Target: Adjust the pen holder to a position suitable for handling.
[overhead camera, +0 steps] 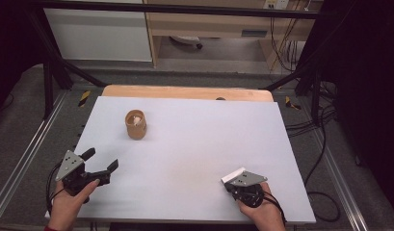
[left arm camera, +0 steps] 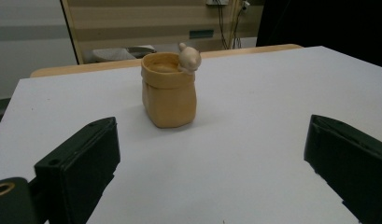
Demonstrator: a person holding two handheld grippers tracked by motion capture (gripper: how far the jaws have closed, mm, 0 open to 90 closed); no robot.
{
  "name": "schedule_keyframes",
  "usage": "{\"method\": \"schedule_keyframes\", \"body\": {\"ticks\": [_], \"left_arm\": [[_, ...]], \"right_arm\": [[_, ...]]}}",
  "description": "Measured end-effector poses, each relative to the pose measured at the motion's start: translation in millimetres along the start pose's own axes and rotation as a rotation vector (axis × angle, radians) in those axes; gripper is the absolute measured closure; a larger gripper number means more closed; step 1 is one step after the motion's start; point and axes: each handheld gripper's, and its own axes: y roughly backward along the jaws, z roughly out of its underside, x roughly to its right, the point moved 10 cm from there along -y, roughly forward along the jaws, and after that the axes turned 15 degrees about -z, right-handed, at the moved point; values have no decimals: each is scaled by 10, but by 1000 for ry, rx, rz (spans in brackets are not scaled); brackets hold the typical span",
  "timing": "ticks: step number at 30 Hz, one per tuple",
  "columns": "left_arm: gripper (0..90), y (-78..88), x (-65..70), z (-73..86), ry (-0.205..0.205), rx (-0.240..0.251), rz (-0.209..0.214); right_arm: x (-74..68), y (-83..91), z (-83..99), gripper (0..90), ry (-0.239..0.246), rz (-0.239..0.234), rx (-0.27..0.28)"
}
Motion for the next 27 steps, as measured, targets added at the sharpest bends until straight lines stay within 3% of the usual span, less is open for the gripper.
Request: {"method": "schedule_keyframes", "body": {"ticks": [7, 18, 27], "left_arm": [[33, 1, -9, 0, -5, 0, -6], [33, 1, 1, 3, -2, -2, 0], [33, 0, -3, 4, -7, -2, -5]], "right_arm": [[-46, -24, -16, 900, 13, -17, 0], [-79, -96, -97, 900, 105, -21, -15], [-44, -124, -103, 900, 101, -18, -15]]}}
